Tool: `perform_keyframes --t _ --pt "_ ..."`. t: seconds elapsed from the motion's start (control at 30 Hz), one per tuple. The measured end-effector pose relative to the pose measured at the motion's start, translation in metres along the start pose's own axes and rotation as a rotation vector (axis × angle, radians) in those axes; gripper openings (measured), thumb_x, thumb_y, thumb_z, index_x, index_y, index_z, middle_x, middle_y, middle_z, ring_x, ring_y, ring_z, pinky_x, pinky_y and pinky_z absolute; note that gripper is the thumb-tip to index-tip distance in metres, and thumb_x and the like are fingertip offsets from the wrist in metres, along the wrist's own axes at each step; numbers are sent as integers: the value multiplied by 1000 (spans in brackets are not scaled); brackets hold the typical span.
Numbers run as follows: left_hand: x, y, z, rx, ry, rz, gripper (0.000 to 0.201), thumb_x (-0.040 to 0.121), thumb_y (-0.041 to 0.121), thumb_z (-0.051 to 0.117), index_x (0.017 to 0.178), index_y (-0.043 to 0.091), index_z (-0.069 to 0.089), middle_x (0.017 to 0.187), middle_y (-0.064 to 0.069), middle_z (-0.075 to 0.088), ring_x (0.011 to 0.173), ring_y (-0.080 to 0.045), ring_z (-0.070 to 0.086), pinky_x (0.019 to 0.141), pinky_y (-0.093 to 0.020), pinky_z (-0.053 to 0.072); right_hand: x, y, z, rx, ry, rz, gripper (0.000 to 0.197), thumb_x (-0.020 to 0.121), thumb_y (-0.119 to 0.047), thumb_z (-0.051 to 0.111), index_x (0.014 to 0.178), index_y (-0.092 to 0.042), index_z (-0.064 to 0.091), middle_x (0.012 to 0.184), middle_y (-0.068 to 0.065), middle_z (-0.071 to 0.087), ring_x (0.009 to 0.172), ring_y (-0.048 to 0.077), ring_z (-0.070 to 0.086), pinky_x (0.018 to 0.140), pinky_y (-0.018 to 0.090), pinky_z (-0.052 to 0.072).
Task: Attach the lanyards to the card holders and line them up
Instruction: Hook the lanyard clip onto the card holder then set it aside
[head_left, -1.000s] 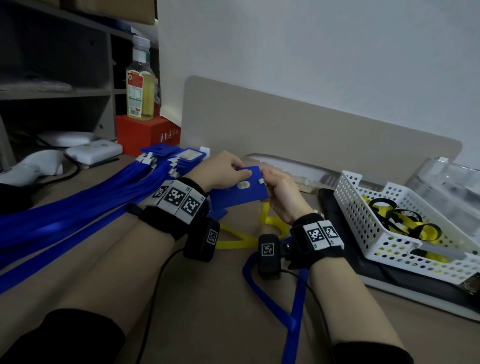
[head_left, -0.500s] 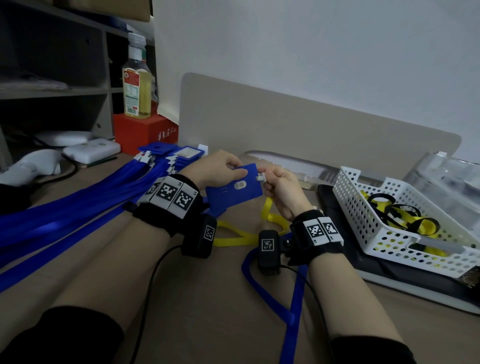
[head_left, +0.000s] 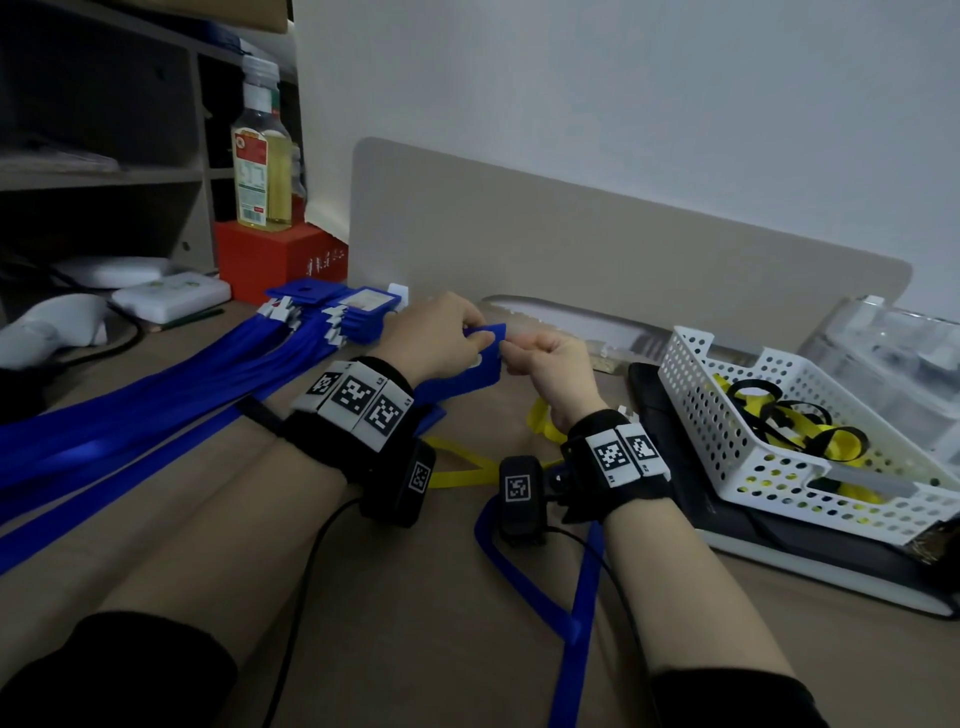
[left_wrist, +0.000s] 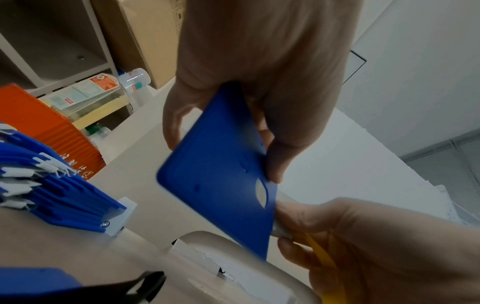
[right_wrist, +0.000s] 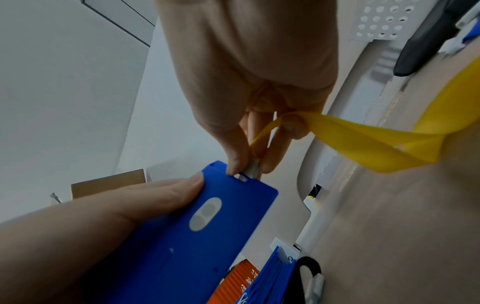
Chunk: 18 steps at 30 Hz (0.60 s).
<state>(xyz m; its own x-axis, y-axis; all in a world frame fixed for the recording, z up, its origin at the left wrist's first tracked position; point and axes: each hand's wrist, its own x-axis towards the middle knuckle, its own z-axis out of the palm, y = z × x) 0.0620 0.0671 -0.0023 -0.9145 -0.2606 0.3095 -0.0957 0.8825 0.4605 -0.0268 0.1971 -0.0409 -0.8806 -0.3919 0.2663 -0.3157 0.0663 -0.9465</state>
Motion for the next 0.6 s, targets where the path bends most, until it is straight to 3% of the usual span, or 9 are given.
perform_keyframes --t 0.07,0.13,0.2,0.27,0.33,0.47,0.53,0.6 --pt "-1 0 -3 39 0 38 23 97 37 50 102 24 68 92 2 67 84 -18 60 62 -30 41 -3 -3 -3 40 -9 41 8 89 -6 62 86 -8 68 76 4 64 63 10 53 53 15 43" --pt "-1 -3 -7 69 -6 67 23 96 40 50 103 28 68 99 6 67 90 -17 59 72 -35 46 -3 -6 -6 83 -23 105 11 92 -8 58 88 -12 68 71 0 59 58 6 49 47 16 35" --pt "-2 -5 -9 90 -21 78 22 96 41 50 103 31 68 102 11 66 96 -17 57 91 -49 42 -3 -5 -6 133 -47 188 14 93 -8 55 88 -14 67 71 -2 58 56 4 50 47 17 30" --pt "-1 -7 -10 140 -11 92 22 96 42 49 101 34 69 102 14 66 99 -15 56 102 -55 30 -4 -6 -5 224 -78 254 17 94 -5 52 102 -4 66 78 1 59 60 6 53 49 18 27" --pt "0 -7 -10 193 2 122 24 96 41 49 95 32 71 96 14 67 96 -13 56 106 -57 17 -5 -8 -4 241 -80 290 30 93 -3 49 120 7 58 82 4 59 63 8 54 51 20 26" --pt "-1 -5 -13 226 -16 195 23 97 40 50 95 33 72 95 13 69 97 -10 56 109 -56 3 -3 -11 -3 237 -5 378 35 89 -1 48 122 -1 59 78 4 61 54 10 54 48 19 24" --pt "-1 -5 -15 207 -39 235 20 96 39 51 99 39 71 100 16 68 101 -10 55 108 -52 5 1 -9 -5 370 56 405 24 89 0 51 111 0 62 72 7 66 47 8 57 38 16 24" --pt "-1 -8 -15 189 -57 256 19 96 39 52 101 40 70 101 16 67 100 -10 54 104 -47 21 3 -6 -8 483 90 404 13 91 -2 51 100 -1 61 61 5 66 43 5 52 33 14 24"
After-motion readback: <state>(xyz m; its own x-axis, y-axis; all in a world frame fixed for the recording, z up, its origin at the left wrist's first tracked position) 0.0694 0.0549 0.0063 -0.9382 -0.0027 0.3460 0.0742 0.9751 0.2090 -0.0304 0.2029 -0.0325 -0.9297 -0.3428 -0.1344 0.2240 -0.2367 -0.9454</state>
